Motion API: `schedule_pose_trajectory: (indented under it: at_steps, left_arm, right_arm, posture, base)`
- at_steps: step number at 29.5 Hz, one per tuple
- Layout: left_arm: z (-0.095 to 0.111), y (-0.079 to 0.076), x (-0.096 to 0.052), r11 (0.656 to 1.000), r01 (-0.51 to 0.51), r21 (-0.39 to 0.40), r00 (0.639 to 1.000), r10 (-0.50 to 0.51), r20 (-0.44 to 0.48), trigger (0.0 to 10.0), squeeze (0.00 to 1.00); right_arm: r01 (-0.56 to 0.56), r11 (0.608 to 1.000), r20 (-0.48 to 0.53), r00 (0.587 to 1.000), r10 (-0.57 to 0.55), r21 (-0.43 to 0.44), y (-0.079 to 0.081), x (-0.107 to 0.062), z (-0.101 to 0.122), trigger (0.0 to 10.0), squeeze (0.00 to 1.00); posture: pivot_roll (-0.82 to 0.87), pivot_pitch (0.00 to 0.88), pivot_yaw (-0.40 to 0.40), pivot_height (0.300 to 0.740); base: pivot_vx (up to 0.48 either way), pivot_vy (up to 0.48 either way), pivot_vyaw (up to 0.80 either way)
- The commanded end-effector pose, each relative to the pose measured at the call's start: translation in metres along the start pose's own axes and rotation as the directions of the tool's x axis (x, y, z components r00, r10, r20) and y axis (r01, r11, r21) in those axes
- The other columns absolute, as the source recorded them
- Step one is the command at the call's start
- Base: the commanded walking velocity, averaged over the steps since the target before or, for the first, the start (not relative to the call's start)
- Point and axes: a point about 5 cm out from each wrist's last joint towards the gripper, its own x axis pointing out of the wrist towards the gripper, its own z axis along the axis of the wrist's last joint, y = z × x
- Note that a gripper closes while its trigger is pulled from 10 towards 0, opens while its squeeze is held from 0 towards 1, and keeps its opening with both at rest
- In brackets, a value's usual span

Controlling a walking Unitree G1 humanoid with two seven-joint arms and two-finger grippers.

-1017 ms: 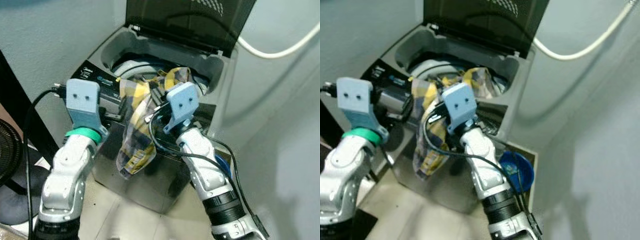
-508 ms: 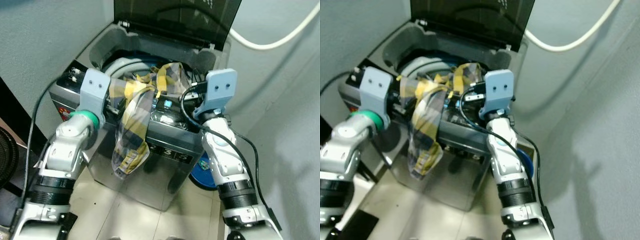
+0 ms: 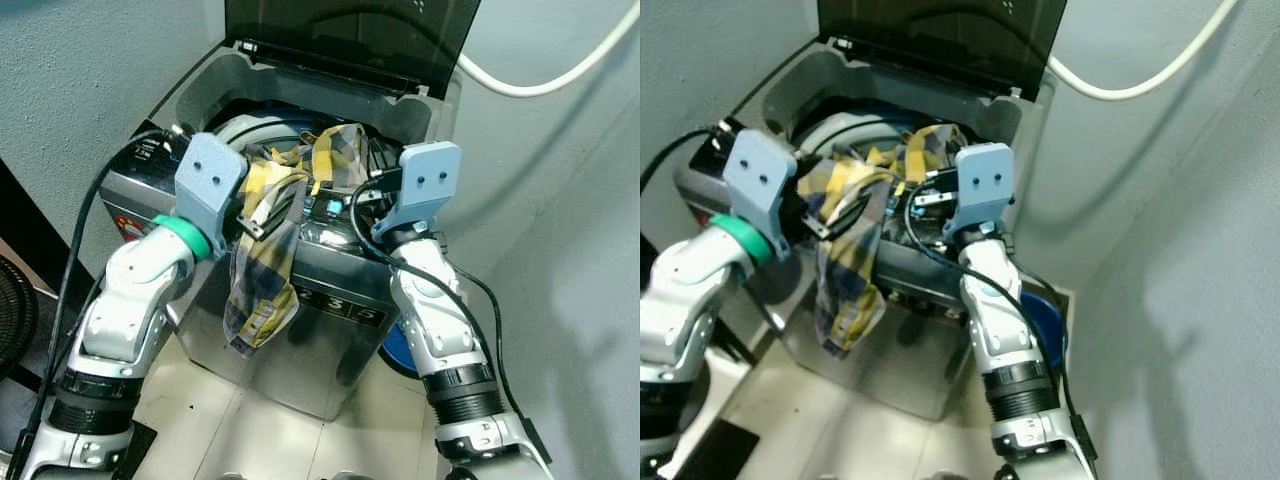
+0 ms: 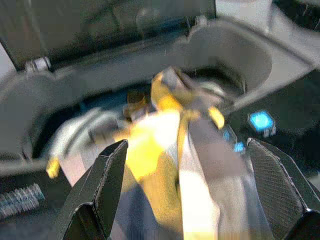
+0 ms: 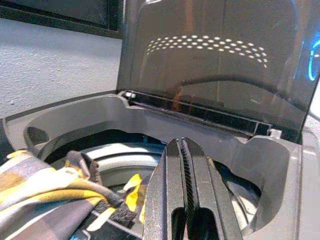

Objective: Clothes washing

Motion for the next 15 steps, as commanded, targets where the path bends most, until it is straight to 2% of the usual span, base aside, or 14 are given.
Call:
schedule_pose_trajectory:
  at_steps: [1, 2, 7, 8, 9, 10, 11, 12, 13, 15]
  left_arm:
    - [-0.012, -0.001, -0.002, 0.999, -0.01, -0.041, 0.999, 0.008, -0.047, 10.0, 0.0]
    - [-0.028, 0.0, -0.007, 0.991, -0.043, -0.124, 0.994, 0.03, -0.106, 10.0, 0.0]
    - [-0.028, 0.0, -0.007, 0.991, -0.043, -0.124, 0.994, 0.03, -0.106, 10.0, 0.0]
    - [-0.034, 0.001, -0.009, 0.986, -0.056, -0.157, 0.991, 0.035, -0.131, 10.0, 0.0]
    - [-0.034, 0.001, -0.009, 0.986, -0.056, -0.157, 0.991, 0.035, -0.131, 10.0, 0.0]
    - [-0.041, 0.004, -0.01, 0.976, -0.059, -0.209, 0.987, 0.026, -0.157, 10.0, 0.0]
    - [-0.041, 0.004, -0.01, 0.976, -0.059, -0.209, 0.987, 0.026, -0.157, 10.0, 0.0]
    - [-0.047, 0.007, -0.012, 0.963, -0.059, -0.263, 0.984, 0.012, -0.175, 10.0, 0.0]
    - [-0.052, 0.01, -0.012, 0.961, -0.06, -0.269, 0.98, 0.005, -0.199, 7.6, 0.0]
    - [-0.055, 0.011, -0.013, 0.963, -0.06, -0.264, 0.977, 0.003, -0.213, 7.6, 0.0]
  right_arm:
    - [-0.006, 1.0, -0.003, 1.0, 0.006, 0.011, 0.002, -0.001, -0.002, 10.0, 0.0]
    - [-0.02, 1.0, -0.006, 1.0, 0.02, 0.016, 0.005, -0.001, -0.003, 10.0, 0.0]
    - [-0.02, 1.0, -0.006, 1.0, 0.02, 0.016, 0.005, -0.001, -0.003, 10.0, 0.0]
    - [-0.022, 1.0, -0.008, 1.0, 0.022, 0.016, 0.005, -0.001, -0.004, 10.0, 0.0]
    - [-0.022, 1.0, -0.008, 1.0, 0.022, 0.016, 0.005, -0.001, -0.004, 10.0, 0.0]
    - [-0.023, 1.0, -0.007, 1.0, 0.023, 0.016, 0.005, -0.001, -0.003, 10.0, 0.0]
    - [-0.023, 1.0, -0.007, 1.0, 0.023, 0.016, 0.005, -0.001, -0.003, 10.0, 0.0]
    - [-0.022, 1.0, -0.005, 1.0, 0.022, 0.016, 0.005, -0.001, -0.003, 10.0, 0.0]
    - [-0.022, 1.0, -0.004, 1.0, 0.022, 0.015, 0.004, -0.001, -0.003, 10.0, 0.0]
    - [-0.022, 1.0, -0.003, 1.0, 0.022, 0.014, 0.004, -0.001, -0.003, 10.0, 0.0]
  posture:
    - [0.09, 0.004, 0.005, 0.74]
    - [0.1, 0.008, 0.001, 0.74]
    - [0.1, 0.008, 0.001, 0.74]
    - [0.1, 0.007, 0.001, 0.74]
    - [0.1, 0.007, 0.001, 0.74]
    - [0.09, 0.004, 0.003, 0.74]
    - [0.09, 0.004, 0.003, 0.74]
    - [0.09, 0.003, 0.002, 0.74]
    - [0.09, 0.002, 0.001, 0.74]
    - [0.08, 0.001, 0.001, 0.74]
  base:
    - [0.0, 0.0, 0.0]
    - [0.0, 0.0, 0.0]
    - [0.0, 0.0, 0.0]
    - [0.0, 0.0, 0.0]
    - [0.0, 0.0, 0.0]
    - [0.0, 0.0, 0.0]
    - [0.0, 0.0, 0.0]
    - [0.0, 0.0, 0.0]
    - [0.0, 0.0, 0.0]
    - [0.0, 0.0, 0.0]
